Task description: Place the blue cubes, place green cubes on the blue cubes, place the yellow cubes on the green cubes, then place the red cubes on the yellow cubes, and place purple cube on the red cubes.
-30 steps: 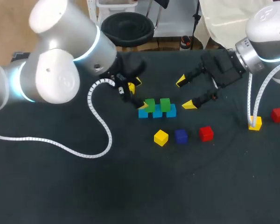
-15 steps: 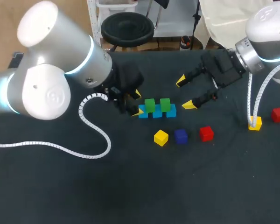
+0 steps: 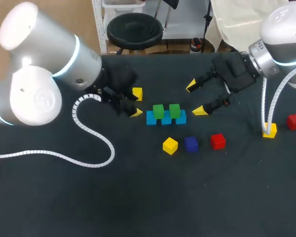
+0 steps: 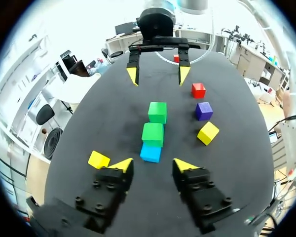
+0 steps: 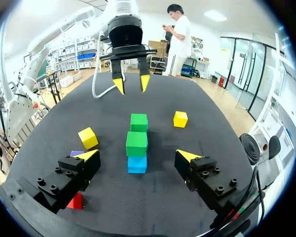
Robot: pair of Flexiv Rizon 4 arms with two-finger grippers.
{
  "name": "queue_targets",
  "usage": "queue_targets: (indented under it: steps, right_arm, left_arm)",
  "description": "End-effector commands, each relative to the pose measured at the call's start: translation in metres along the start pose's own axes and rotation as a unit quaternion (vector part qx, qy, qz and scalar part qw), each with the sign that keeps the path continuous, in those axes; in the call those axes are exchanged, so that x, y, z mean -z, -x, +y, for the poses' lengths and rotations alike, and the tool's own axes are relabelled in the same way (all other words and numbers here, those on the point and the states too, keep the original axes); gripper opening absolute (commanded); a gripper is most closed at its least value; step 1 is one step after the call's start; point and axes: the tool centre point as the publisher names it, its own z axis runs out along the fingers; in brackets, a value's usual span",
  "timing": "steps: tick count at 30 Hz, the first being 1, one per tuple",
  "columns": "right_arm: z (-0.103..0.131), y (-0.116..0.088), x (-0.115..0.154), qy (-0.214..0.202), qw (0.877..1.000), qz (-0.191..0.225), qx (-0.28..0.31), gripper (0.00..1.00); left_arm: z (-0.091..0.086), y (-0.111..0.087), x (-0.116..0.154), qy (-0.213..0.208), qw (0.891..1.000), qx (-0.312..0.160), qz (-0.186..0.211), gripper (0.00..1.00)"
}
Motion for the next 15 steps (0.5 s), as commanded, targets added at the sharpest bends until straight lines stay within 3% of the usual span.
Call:
queue_targets:
  steps: [1, 15]
  right_arm:
    - [0.001, 0.0, 0.0, -0.001, 1.0, 0.0, 0.0, 1.0]
    - [0.001, 0.0, 0.0, -0.001, 1.0, 0.0, 0.0, 1.0]
  left_arm:
    - [0.005, -0.006, 0.01, -0.008, 1.0, 0.001, -0.008, 1.0]
    - [0.025, -0.006, 0.017, -0.056, 0.997, 0.004, -0.057, 1.0]
